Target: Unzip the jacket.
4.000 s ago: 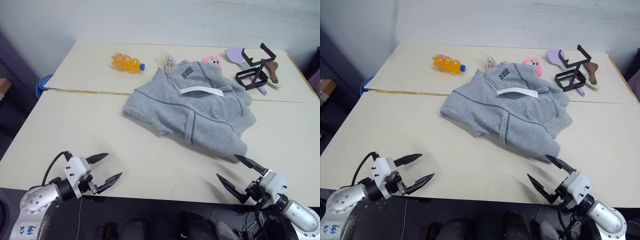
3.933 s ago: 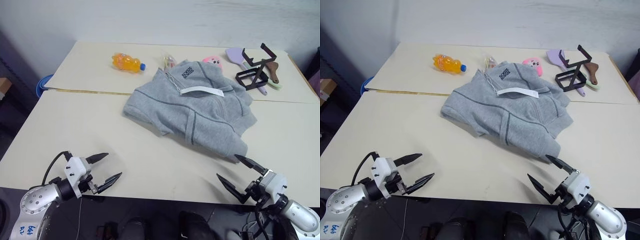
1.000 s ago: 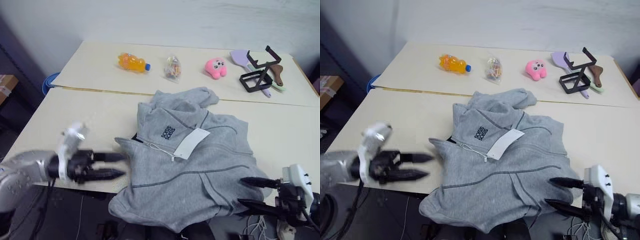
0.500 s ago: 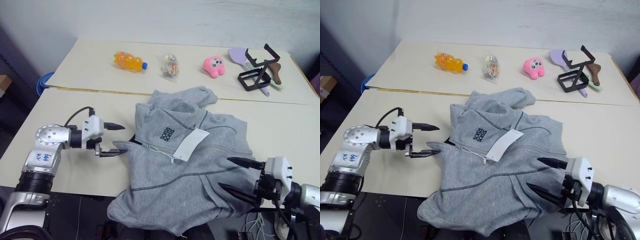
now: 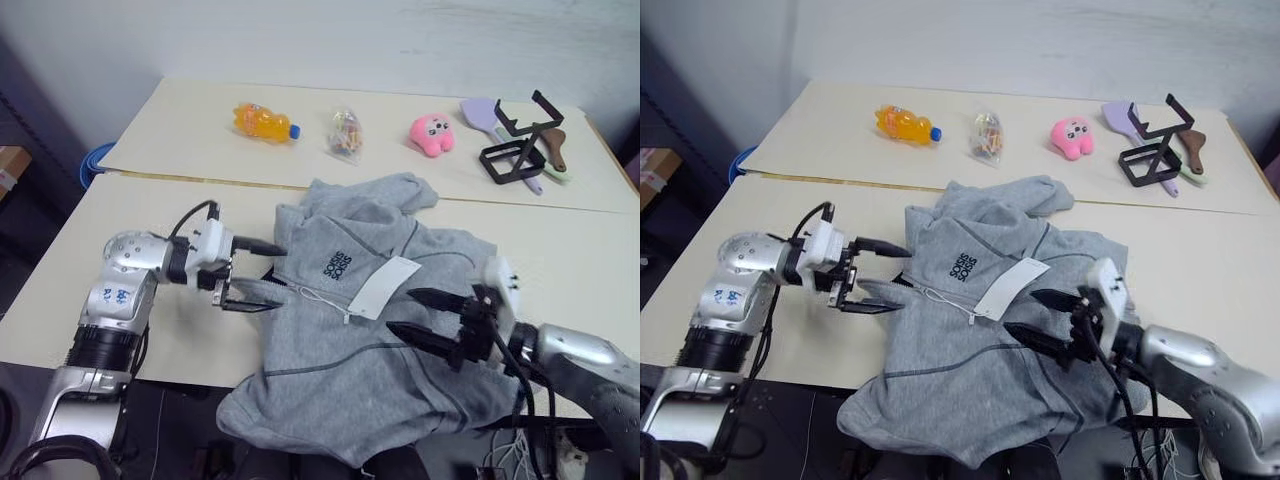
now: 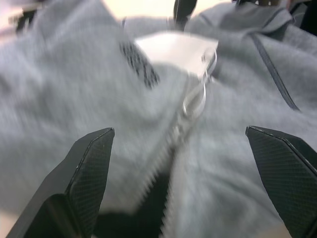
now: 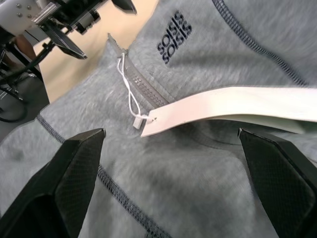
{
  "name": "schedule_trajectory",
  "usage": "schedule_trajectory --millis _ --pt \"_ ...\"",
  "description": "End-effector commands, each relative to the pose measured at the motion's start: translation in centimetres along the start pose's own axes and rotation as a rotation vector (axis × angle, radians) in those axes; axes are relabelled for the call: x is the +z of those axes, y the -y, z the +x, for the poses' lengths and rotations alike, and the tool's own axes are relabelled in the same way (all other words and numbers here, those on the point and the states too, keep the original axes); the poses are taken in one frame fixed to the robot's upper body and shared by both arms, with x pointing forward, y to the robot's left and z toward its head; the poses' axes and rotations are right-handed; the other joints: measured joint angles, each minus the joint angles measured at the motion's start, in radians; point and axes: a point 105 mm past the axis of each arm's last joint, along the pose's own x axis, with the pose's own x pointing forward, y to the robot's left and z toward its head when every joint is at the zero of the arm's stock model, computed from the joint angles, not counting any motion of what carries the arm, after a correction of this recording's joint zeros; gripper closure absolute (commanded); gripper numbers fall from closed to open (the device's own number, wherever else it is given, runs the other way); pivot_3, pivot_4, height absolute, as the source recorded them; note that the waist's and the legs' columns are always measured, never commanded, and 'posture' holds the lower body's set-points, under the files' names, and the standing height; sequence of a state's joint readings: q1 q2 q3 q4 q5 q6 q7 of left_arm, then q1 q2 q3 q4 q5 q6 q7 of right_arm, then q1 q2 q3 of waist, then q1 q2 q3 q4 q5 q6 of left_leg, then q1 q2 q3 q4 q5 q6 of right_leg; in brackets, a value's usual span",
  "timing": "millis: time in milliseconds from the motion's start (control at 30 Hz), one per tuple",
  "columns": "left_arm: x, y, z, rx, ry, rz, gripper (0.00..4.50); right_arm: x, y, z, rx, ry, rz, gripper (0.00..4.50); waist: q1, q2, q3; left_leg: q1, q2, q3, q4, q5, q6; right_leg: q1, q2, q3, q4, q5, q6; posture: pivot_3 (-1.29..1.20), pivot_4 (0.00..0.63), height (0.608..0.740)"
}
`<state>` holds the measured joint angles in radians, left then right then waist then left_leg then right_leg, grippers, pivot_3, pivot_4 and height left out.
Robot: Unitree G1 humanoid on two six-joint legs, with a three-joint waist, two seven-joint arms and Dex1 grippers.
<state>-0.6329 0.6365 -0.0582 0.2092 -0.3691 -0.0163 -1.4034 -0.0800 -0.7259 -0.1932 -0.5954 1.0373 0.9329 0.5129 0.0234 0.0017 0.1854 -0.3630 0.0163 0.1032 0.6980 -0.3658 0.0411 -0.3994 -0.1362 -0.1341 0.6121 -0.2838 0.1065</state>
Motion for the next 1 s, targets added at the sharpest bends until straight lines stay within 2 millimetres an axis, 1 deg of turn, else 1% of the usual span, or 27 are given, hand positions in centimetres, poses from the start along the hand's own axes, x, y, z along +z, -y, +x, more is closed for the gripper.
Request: schedule_trajectory --millis 33,67,100,167,200,233,333,433,467,500,533,600,667,700,733,867,900,933,967,1000 --pt "0.4 -0.1 1.6 -0.058 0.009 0.066 0.03 0.6 0.5 1.5 -0.01 0.019 0.113 0.0 -0.001 0.0 0.0 -0.001 0.0 0.0 0.0 0.0 0.0 0.0 0.003 -0.001 0.0 0.0 0.0 0.0 0.15 0.74" --pt "0.1 -0.1 2.2 -0.068 -0.002 0.074 0.03 0.6 0.9 1.9 -0.026 0.013 0.155 0.0 -0.001 0.0 0.0 -0.003 -0.001 0.0 0.001 0.0 0.0 -0.001 0.003 -0.001 0.0 0.0 0.0 0.0 0.15 0.74" --pt "-0.4 -0.2 2.6 -0.078 -0.017 0.081 0.03 0.6 1.2 2.3 -0.034 0.007 0.167 0.0 -0.001 0.0 0.0 -0.004 -0.001 0.0 0.001 0.0 0.001 -0.002 0.003 -0.002 0.0 0.0 0.0 0.0 0.15 0.74" --pt "-1.2 -0.6 3.4 -0.068 -0.033 0.095 0.03 -0.1 1.9 2.8 -0.069 -0.047 0.184 0.0 -0.001 0.0 0.0 -0.007 -0.002 0.002 0.002 0.001 0.001 -0.006 0.004 -0.004 0.002 0.001 0.001 0.0 0.15 0.74" --pt "-1.5 -0.8 3.7 -0.055 -0.037 0.087 0.03 -0.1 2.0 3.0 -0.065 -0.052 0.186 0.0 0.0 0.0 0.0 -0.007 -0.002 0.003 0.002 0.001 0.002 -0.008 0.005 -0.004 0.004 0.001 0.001 0.0 0.15 0.74" --pt "-1.8 -0.8 3.9 -0.058 -0.035 0.073 0.03 0.0 1.9 3.2 -0.057 -0.051 0.21 0.0 0.001 0.0 0.0 -0.008 -0.003 0.004 0.002 0.001 0.002 -0.01 0.004 -0.004 0.005 0.001 0.001 0.0 0.15 0.74" --pt "-3.5 -0.5 4.0 -0.06 -0.07 0.009 0.03 0.7 1.3 4.0 0.015 -0.004 0.321 0.0 -0.002 -0.001 0.0 -0.009 -0.003 0.004 0.002 0.001 0.002 -0.01 0.004 -0.004 0.005 0.001 0.002 0.0 0.15 0.74" --pt "-6.4 -0.8 3.7 0.008 -0.163 -0.056 0.03 -0.3 0.8 4.8 0.031 -0.066 0.311 0.0 -0.003 0.0 0.0 -0.009 -0.003 0.005 0.002 0.002 0.003 -0.011 0.004 -0.003 0.006 0.001 0.002 0.0 0.15 0.74" --pt "-7.0 -0.9 3.6 0.026 -0.182 -0.067 0.03 -0.5 0.7 5.0 0.035 -0.075 0.312 0.0 -0.003 -0.001 0.0 -0.009 -0.002 0.005 0.002 0.002 0.003 -0.011 0.004 -0.003 0.006 0.001 0.002 0.0 0.15 0.74" --pt "-7.8 -0.5 3.5 0.023 -0.209 -0.087 0.0 -0.4 0.5 5.3 0.045 -0.064 0.323 0.3 -0.003 -0.001 0.0 -0.008 -0.002 0.005 0.002 0.002 0.003 -0.011 0.004 -0.003 0.006 0.001 0.002 0.0 0.15 0.74" --pt "-8.3 -0.3 3.5 0.018 -0.227 -0.099 0.0 -0.3 0.4 5.5 0.051 -0.055 0.332 0.39 -0.003 -0.001 0.0 -0.008 -0.002 0.005 0.002 0.002 0.003 -0.011 0.004 -0.003 0.006 0.001 0.002 0.0 0.15 0.74" --pt "-9.5 0.5 3.2 0.011 -0.271 -0.131 0.0 -0.2 -0.3 5.8 0.083 -0.037 0.321 0.9 -0.003 -0.001 -0.001 -0.008 -0.002 0.005 0.002 0.002 0.003 -0.011 0.004 -0.003 0.006 0.001 0.002 0.0 0.15 0.74" --pt "-10.2 1.0 2.7 0.016 -0.297 -0.153 0.0 0.1 -0.6 5.9 0.094 -0.014 0.297 1.73 -0.003 -0.001 -0.002 -0.007 -0.002 0.005 0.002 0.002 0.003 -0.011 0.003 -0.002 0.007 0.001 0.002 0.0 0.15 0.74" --pt "-10.3 1.2 2.6 0.018 -0.294 -0.161 0.0 0.1 -0.6 5.9 0.088 -0.006 0.291 1.87 -0.004 -0.001 -0.002 -0.007 -0.002 0.006 0.002 0.002 0.003 -0.011 0.003 -0.002 0.007 0.001 0.002 0.0 0.15 0.74" --pt "-10.3 1.2 2.5 0.025 -0.292 -0.167 0.0 0.1 -0.4 5.8 0.075 0.003 0.283 2.33 -0.005 -0.001 -0.004 -0.007 -0.002 0.006 0.002 0.002 0.004 -0.011 0.003 -0.002 0.007 0.001 0.002 0.0 0.15 0.74" --pt "-10.3 1.6 2.2 0.035 -0.283 -0.181 0.0 0.5 0.1 5.7 0.032 0.061 0.228 3.62 -0.015 -0.001 -0.006 -0.006 -0.002 0.005 0.002 0.002 0.003 -0.01 0.003 -0.002 0.008 0.001 0.002 0.0 0.15 0.74" --pt "-10.3 1.6 2.3 0.034 -0.28 -0.18 0.0 1.2 0.2 5.7 0.032 0.114 0.182 4.06 -0.02 -0.001 -0.006 -0.006 -0.002 0.005 0.002 0.002 0.003 -0.01 0.003 -0.001 0.008 0.001 0.002 0.0 0.15 0.74" --pt "-10.2 1.7 2.3 0.034 -0.278 -0.179 0.0 1.7 0.2 5.6 0.035 0.15 0.146 4.38 -0.023 -0.001 -0.006 -0.006 -0.002 0.005 0.002 0.002 0.003 -0.011 0.003 -0.001 0.008 0.001 0.002 0.0 0.15 0.74" --pt "-10.2 1.7 2.4 0.033 -0.277 -0.178 0.0 2.0 0.2 5.6 0.039 0.173 0.12 4.48 -0.024 -0.001 -0.007 -0.006 -0.002 0.005 0.001 0.002 0.003 -0.011 0.003 -0.001 0.008 0.001 0.002 0.0 0.15 0.74" --pt "-10.1 1.7 2.4 0.037 -0.273 -0.179 0.0 2.4 0.3 5.3 0.029 0.195 0.041 4.48 -0.025 -0.001 -0.007 -0.006 -0.002 0.005 0.001 0.002 0.003 -0.011 0.003 -0.001 0.008 0.001 0.002 0.0 0.15 0.74"
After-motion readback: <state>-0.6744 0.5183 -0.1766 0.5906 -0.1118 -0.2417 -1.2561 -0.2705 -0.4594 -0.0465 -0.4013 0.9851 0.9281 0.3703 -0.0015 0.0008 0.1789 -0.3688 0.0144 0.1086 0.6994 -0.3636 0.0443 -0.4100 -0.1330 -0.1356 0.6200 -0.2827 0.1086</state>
